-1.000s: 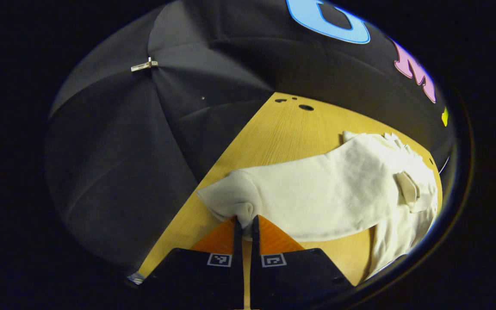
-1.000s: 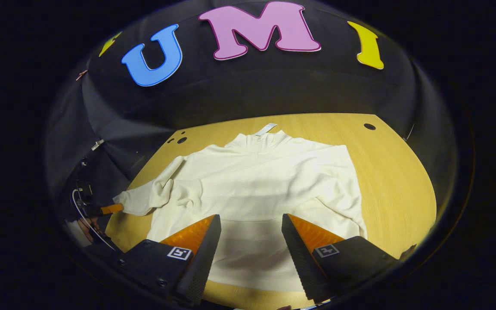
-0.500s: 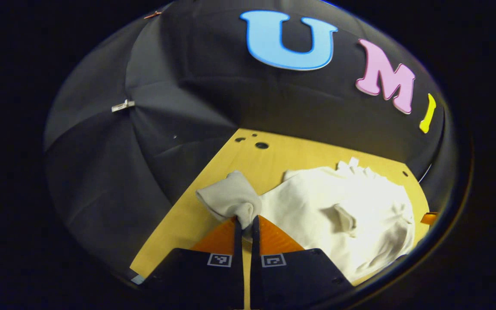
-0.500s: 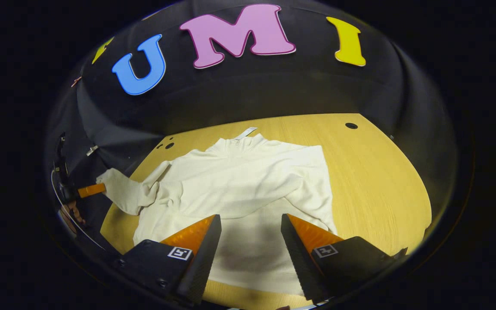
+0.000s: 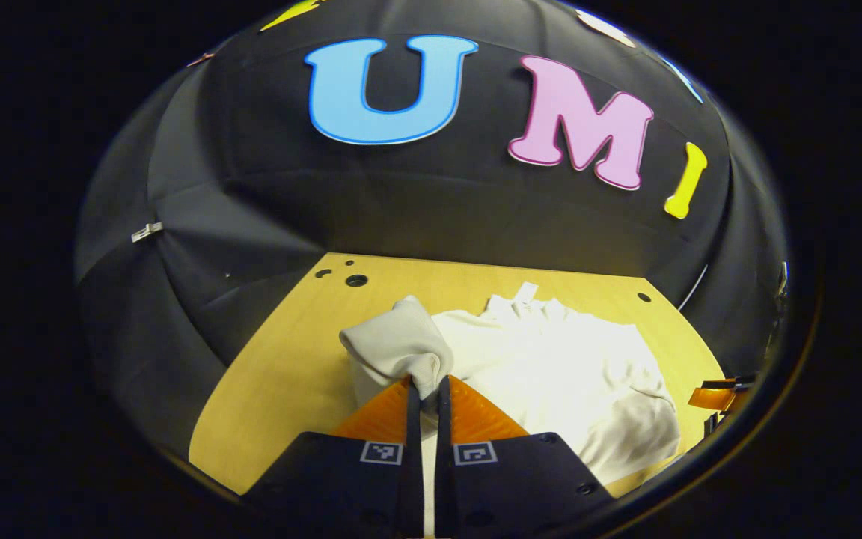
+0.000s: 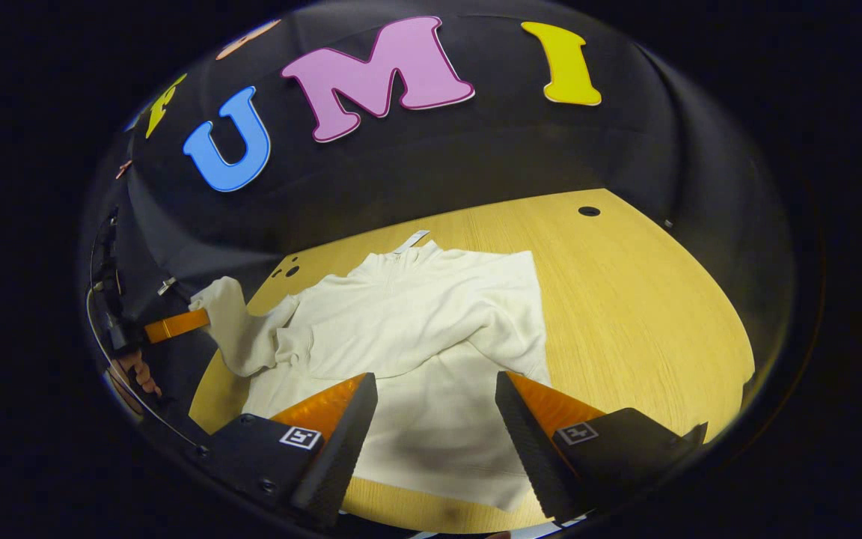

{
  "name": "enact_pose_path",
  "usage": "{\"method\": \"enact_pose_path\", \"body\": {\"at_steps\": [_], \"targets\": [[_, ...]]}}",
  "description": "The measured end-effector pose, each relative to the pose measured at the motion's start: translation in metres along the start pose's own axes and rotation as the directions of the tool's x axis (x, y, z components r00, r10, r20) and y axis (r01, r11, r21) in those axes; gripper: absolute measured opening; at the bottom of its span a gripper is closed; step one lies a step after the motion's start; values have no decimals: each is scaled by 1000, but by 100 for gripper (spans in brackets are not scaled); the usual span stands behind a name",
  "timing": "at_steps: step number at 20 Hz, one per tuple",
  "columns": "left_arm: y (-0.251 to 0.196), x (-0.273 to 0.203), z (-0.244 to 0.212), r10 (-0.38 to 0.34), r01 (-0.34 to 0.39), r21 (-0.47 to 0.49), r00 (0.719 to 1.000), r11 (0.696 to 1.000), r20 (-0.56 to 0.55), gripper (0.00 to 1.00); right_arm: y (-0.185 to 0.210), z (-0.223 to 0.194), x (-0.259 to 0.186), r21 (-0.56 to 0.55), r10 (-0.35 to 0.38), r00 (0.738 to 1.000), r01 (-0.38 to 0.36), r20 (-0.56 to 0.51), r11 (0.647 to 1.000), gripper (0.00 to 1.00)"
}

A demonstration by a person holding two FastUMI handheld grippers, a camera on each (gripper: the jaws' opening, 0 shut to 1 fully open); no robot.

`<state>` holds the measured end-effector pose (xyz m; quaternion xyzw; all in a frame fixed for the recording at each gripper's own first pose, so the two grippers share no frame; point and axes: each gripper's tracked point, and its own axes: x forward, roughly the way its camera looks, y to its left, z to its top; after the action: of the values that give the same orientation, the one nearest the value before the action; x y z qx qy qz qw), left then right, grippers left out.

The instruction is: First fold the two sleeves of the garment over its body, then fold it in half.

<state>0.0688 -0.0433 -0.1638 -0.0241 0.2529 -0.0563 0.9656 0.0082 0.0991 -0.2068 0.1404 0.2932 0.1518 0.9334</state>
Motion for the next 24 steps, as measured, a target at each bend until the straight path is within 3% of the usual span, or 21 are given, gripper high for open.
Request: {"method": "enact_pose_path", "body": {"at_steps": [11, 17, 19, 20, 22, 24], "targets": [[-154, 52, -35, -147, 154, 64, 985, 986, -95, 11, -55, 5, -18, 68, -9, 1000, 8, 5, 998, 98], [-203, 74, -69, -149, 160, 56, 976, 985, -160, 8, -87, 8, -19, 73, -11, 1000, 12, -8, 997, 98], [-214, 78, -78, -149, 160, 51, 973, 986, -178, 17, -94, 8, -19, 72, -9, 1000, 10, -13, 997, 98], [-219, 78, -82, -154, 165, 44, 971, 985, -181, 14, -97, 8, -18, 72, -6, 1000, 7, -15, 997, 98], [-233, 75, -88, -197, 203, 11, 961, 979, -194, 18, -100, 8, -18, 70, 1, 1000, 1, -19, 998, 98], [-249, 69, -91, -251, 249, -37, 947, 968, -201, 28, -100, 8, -17, 70, 7, 1000, -6, -22, 998, 98]]}}
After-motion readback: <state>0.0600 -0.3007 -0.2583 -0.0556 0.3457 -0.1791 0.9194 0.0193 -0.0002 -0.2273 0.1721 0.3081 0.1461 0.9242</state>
